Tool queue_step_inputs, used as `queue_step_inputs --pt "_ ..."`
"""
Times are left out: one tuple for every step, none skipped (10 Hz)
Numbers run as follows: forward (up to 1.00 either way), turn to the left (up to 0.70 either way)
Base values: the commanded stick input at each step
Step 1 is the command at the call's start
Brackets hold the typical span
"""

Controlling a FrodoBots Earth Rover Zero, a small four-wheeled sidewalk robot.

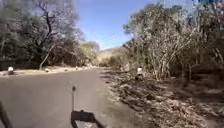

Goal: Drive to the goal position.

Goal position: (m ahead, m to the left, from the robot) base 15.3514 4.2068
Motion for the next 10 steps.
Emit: queue_step_inputs --pt "1.00 0.00" --pt "1.00 0.00" --pt "1.00 0.00" --pt "1.00 0.00" --pt "1.00 0.00" --pt "1.00 0.00" --pt "1.00 0.00" --pt "1.00 0.00" --pt "1.00 0.00" --pt "1.00 0.00"
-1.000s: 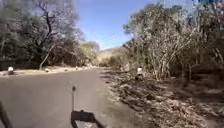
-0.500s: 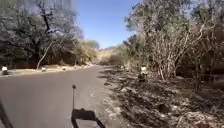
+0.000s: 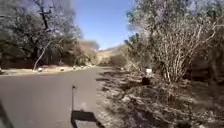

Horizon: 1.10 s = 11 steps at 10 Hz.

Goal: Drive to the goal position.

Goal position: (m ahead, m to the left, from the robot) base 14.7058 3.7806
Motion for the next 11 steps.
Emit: queue_step_inputs --pt "1.00 0.00" --pt "1.00 0.00" --pt "1.00 0.00" --pt "1.00 0.00" --pt "1.00 0.00" --pt "1.00 0.00" --pt "1.00 0.00" --pt "1.00 0.00" --pt "1.00 0.00" --pt "1.00 0.00" --pt "1.00 0.00"
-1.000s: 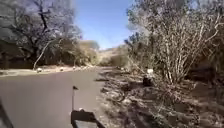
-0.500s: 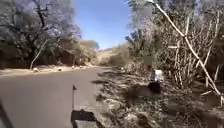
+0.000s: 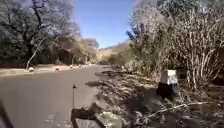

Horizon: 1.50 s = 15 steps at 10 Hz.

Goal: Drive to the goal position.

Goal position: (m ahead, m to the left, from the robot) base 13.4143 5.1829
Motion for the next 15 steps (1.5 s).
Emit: queue_step_inputs --pt "1.00 0.00" --pt "1.00 0.01" --pt "1.00 0.12" --pt "1.00 0.24" --pt "1.00 0.27" --pt "1.00 0.27" --pt "1.00 0.00" --pt "1.00 0.00" --pt "1.00 0.01" --pt "1.00 0.12" --pt "1.00 0.23" --pt "1.00 0.27" --pt "1.00 0.27" --pt "0.00 0.45" --pt "0.00 0.45"
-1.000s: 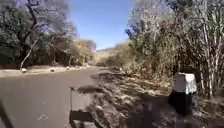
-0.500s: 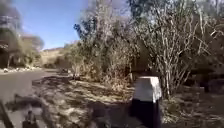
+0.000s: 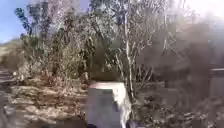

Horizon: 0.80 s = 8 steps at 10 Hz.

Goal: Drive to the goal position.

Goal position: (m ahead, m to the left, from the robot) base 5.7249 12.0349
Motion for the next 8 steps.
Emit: queue_step_inputs --pt "0.00 0.45" --pt "0.00 0.45" --pt "0.00 0.45" --pt "-0.05 0.41" --pt "-0.14 0.35" --pt "-0.23 0.29" --pt "-0.31 0.22" --pt "-0.40 0.16"
